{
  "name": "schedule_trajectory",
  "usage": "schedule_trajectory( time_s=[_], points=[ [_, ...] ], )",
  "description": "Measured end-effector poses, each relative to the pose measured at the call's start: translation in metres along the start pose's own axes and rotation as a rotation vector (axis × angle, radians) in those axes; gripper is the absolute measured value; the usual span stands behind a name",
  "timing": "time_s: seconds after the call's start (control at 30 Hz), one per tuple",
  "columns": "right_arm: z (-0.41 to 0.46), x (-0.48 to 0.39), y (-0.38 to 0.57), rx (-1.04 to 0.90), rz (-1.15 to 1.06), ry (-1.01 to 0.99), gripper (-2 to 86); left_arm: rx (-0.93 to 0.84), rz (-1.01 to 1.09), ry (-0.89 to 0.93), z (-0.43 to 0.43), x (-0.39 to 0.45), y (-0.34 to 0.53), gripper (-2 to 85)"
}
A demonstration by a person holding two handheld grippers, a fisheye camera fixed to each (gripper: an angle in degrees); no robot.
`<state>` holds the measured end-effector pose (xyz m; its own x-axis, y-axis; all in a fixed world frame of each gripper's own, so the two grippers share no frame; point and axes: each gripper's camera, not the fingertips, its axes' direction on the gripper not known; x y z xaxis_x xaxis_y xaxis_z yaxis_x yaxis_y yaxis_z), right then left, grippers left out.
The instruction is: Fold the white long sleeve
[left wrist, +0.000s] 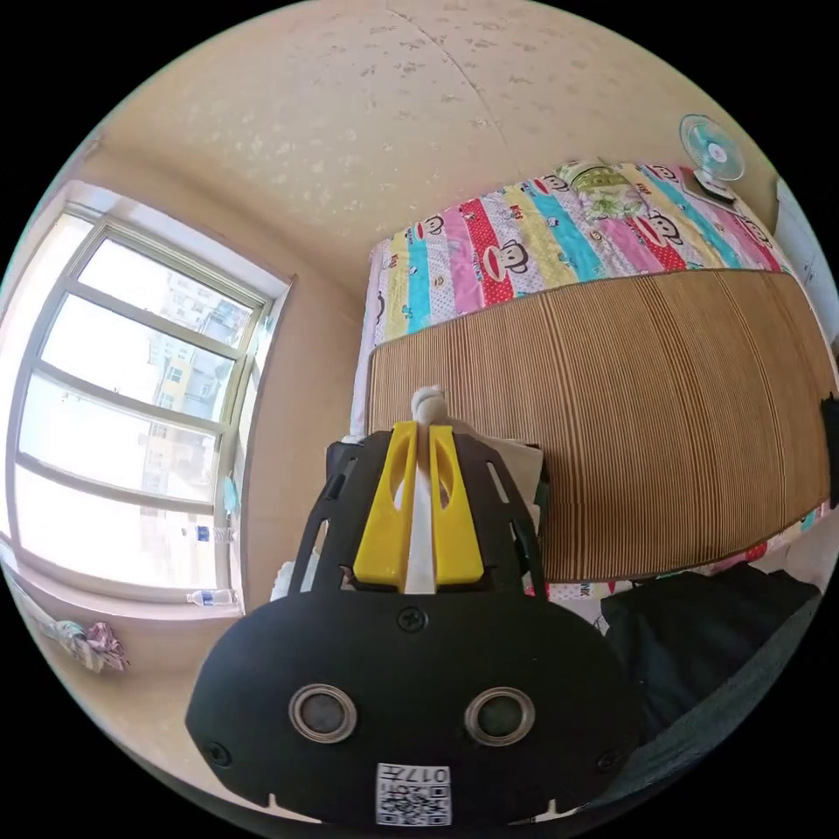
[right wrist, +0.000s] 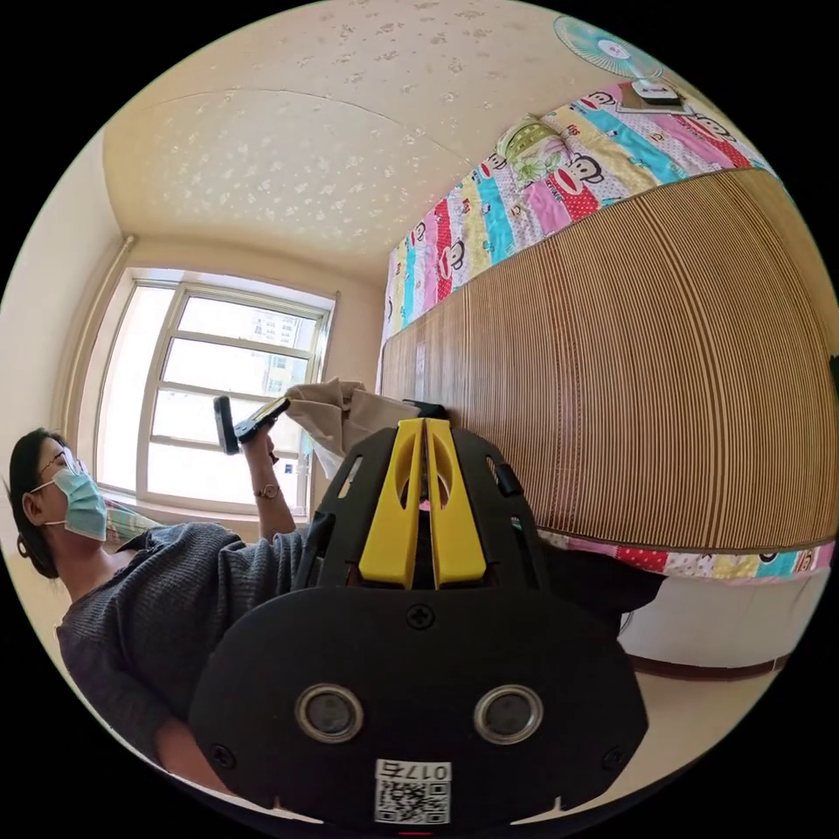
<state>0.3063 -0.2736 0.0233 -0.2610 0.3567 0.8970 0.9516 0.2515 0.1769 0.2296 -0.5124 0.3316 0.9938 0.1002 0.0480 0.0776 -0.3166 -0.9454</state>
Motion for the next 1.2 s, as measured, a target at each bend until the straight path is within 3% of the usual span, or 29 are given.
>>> schedule_trajectory(
  time_s=[0.07, 0.4, 1.2],
  points=[
    [0.007, -0.008, -0.011, -0.019, -0.032, -0.017, 0.2, 0.062, 0.037, -0.014, -0.029, 0.011, 0.0, 0.7],
    [0.026, -0.034, -0.03, -0.071, -0.136, -0.022, 0.4, 0.243, 0.09, 0.244, -0.104, 0.047, 0.029, 0.6],
    [0.029, 0.029, 0.058, 0.065, -0.008, -0.083, 0.3, 0.214, 0.204, 0.287, -0.084, 0.115, 0.08, 0.7]
  ],
)
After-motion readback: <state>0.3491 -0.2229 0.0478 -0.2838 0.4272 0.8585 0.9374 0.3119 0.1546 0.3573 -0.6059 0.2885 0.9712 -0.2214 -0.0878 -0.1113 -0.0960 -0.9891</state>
